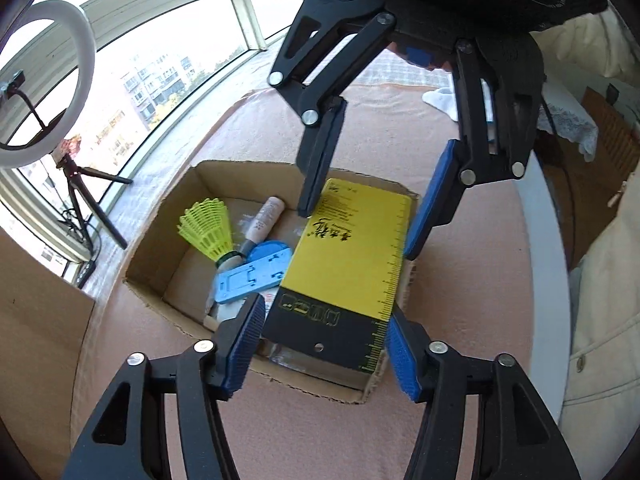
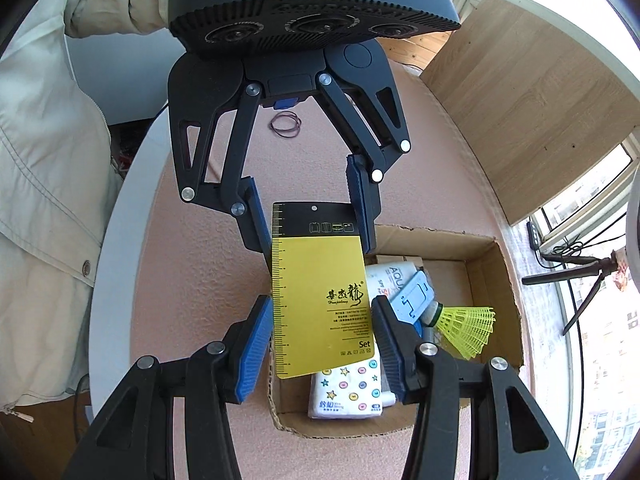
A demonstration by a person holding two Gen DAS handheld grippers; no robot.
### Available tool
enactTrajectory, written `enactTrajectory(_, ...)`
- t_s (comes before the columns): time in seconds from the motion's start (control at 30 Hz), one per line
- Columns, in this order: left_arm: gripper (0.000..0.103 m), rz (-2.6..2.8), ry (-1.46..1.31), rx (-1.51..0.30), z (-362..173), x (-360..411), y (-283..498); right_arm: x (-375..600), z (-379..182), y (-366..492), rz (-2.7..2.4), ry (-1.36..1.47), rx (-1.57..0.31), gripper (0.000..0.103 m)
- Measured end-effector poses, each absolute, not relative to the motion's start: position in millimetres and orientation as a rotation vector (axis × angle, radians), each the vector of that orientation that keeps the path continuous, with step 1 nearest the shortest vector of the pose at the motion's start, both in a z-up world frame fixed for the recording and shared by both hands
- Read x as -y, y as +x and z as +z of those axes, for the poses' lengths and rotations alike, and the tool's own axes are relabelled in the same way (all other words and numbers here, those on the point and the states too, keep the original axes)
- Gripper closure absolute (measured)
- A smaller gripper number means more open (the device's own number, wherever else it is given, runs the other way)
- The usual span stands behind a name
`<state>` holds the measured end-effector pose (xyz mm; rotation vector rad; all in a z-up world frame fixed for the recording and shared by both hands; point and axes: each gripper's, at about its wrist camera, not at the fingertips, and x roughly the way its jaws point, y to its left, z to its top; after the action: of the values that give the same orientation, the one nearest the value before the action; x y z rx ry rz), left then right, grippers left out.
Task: Organize objects
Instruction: 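Carry the yellow card into the box and open the right gripper, then grasp the purple rubber bands with the right gripper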
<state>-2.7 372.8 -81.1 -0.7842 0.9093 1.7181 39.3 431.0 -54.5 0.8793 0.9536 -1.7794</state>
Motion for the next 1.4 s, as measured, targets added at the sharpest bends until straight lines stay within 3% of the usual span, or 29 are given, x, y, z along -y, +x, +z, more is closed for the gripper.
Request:
enactTrajectory(0.03, 0.011, 1.775, -0.787, -0.934, -83.3, -374.1, -5.7, -433.3, -57.8, 37.2, -1.796, 0.884, -0.974, 0.057)
enactTrajectory(0.07, 0.005, 1.819, -0.787, -0.953, -84.9, -372.5, -7.9, -435.8, -61.8, 34.8, -1.808, 0.897, -0.992, 0.056)
enactTrajectory(0.3, 0.005, 1.957, -0.831, -0.867, -83.3, -322.0, -11.5, -449.9, -62.5, 34.9, -1.935, 0.934, -0.978, 0.047)
enactTrajectory(0.57, 0.005, 2.207, -0.957, -0.686, -86.4, -186.5, -12.3, -406.8, -44.1, 29.0, -2.074, 0.950, -0.820, 0.046)
enactTrajectory(0.7, 0.005, 2.325, -1.008, -0.570, -89.5, -109.2, -10.1, -345.3, -46.9, 25.2, -2.074, 0.992, -0.760, 0.040)
enactTrajectory(0.87, 0.005, 2.444, -1.056, -0.411, -102.3, -20.1, 0.0, -251.3, -74.3, 19.6, -2.057, 1.094, -0.699, 0.038)
enactTrajectory(1.0, 0.005, 2.508, -1.120, -0.286, -115.4, 34.9, 10.1, -200.1, -124.6, 7.8, -2.103, 1.231, -0.537, 0.038)
enactTrajectory(1.13, 0.005, 2.570, -1.156, -0.169, -122.8, 70.5, 24.1, -171.6, -151.6, 2.5, -2.121, 1.272, -0.441, 0.038)
enactTrajectory(1.27, 0.005, 2.610, -1.181, -0.086, -129.7, 82.5, 30.1, -151.3, -157.9, -7.9, -2.150, 1.245, -0.466, 0.038)
enactTrajectory(1.33, 0.005, 2.629, -1.176, -0.046, -128.0, 77.0, 30.6, -148.1, -158.0, -17.4, -2.170, 1.252, -0.433, 0.041)
enactTrajectory(1.4, 0.004, 2.654, -1.175, 0.012, -125.8, 66.7, 26.9, -145.5, -156.4, -23.3, -2.184, 1.250, -0.429, 0.062)
